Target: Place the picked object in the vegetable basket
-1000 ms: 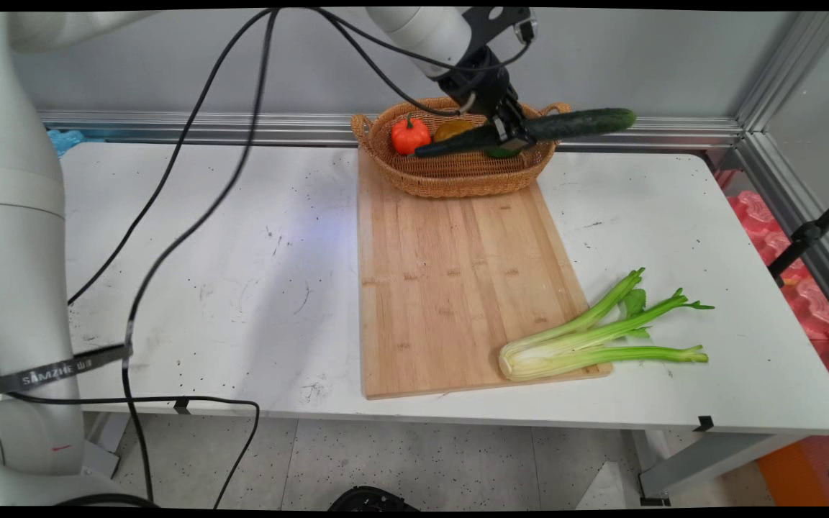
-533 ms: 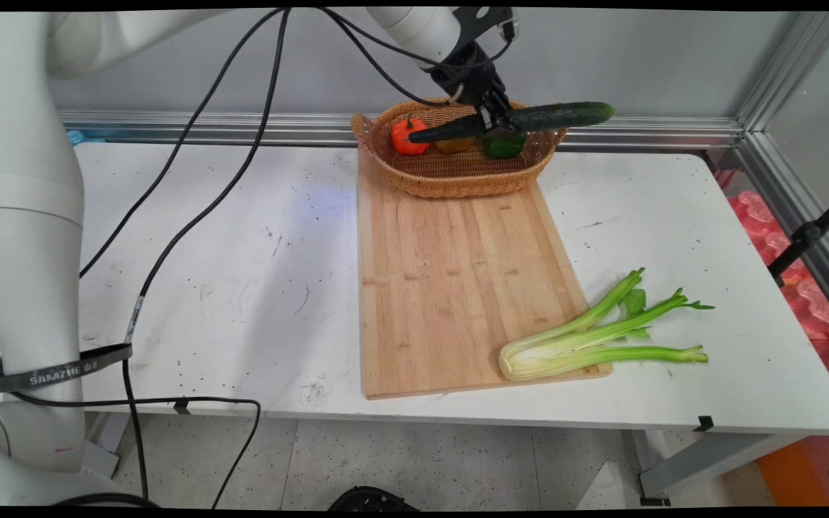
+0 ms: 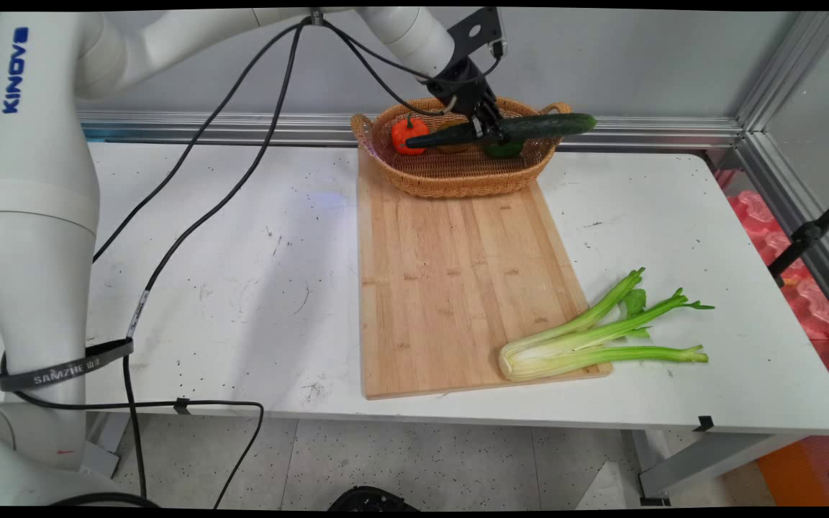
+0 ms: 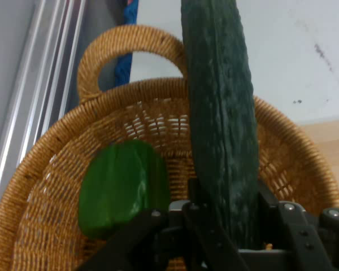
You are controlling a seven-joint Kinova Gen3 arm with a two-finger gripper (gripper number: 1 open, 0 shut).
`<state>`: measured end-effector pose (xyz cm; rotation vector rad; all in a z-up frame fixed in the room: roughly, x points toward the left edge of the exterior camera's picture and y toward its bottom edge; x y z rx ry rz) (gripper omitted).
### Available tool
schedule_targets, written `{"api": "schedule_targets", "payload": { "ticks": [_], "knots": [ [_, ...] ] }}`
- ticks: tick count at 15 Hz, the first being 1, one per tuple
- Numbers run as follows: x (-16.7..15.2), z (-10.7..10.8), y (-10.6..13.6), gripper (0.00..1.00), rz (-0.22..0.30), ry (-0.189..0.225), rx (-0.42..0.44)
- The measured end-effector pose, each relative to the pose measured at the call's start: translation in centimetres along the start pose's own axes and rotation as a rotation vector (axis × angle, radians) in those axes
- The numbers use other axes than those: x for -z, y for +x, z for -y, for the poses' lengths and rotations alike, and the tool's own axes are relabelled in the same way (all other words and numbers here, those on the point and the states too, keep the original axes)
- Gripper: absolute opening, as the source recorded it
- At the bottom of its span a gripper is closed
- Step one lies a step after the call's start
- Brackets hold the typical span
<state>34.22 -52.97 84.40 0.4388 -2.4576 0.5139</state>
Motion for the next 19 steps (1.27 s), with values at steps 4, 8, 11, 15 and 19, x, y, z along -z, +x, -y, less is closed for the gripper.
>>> {"api": "schedule_targets", "payload": {
  "ticks": [4,8,11,15,19],
  "knots": [
    [-1.2,0.4,-1.0,0.00,0.007,-0.006,0.004],
    [-2.3,0.7,-2.1,0.00,0.014,-0.012,0.012],
    [-2.8,0.9,-2.7,0.00,0.020,-0.017,0.018],
    [-3.0,1.1,-3.2,1.00,0.026,-0.022,0.026],
    [-3.0,1.2,-3.3,1.00,0.027,-0.027,0.032]
  ]
}}
